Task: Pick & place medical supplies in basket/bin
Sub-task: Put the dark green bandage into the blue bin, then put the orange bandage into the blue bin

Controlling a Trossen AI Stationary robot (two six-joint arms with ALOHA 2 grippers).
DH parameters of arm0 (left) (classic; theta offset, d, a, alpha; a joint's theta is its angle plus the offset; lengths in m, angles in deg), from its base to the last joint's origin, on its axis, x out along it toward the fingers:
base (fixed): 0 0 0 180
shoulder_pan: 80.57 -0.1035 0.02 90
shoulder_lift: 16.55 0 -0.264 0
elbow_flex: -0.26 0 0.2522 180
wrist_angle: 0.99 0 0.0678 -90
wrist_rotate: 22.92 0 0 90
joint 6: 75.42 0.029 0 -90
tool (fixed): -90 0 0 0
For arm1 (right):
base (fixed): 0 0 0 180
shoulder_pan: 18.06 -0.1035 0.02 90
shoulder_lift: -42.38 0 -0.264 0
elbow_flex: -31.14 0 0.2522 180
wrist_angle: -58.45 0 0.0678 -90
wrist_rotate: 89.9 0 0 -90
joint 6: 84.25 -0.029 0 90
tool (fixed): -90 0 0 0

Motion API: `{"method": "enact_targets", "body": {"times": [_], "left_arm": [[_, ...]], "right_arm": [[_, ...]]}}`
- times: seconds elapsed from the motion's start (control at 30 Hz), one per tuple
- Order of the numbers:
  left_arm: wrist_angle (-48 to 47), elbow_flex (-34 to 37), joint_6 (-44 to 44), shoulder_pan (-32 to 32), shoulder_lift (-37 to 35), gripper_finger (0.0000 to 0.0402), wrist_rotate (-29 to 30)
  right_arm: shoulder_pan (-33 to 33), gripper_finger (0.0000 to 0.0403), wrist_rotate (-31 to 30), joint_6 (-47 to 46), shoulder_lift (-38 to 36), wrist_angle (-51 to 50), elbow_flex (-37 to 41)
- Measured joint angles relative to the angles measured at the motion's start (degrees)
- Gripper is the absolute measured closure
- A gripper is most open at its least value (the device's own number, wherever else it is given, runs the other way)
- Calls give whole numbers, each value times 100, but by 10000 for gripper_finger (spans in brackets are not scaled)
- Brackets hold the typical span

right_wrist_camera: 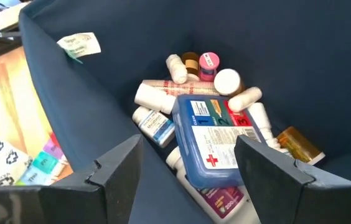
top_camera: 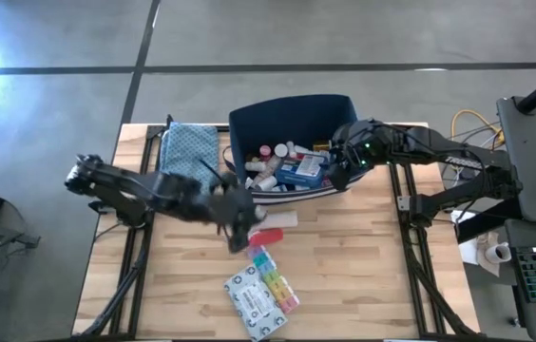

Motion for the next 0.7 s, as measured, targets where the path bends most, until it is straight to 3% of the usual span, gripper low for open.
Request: {"method": "enact_targets", "body": {"times": [0.13,0.27,0.43,0.7], "left_arm": [[663,-546,1004,-542,88,222,322],[902,-785,1240,-1312,411,219,783],[1045,-778,1890,-2064,770,178,1152],[1032,-771,1663,-2185,770,110,1143]], "right_arm": [[1,161,-2,95,-158,5,-2],[-41,161,-5,75,-451,-79,-7],[-291,161,-162,-169,-934,-373,13],[-912,161,-684,-829,-1727,-976,470]]}}
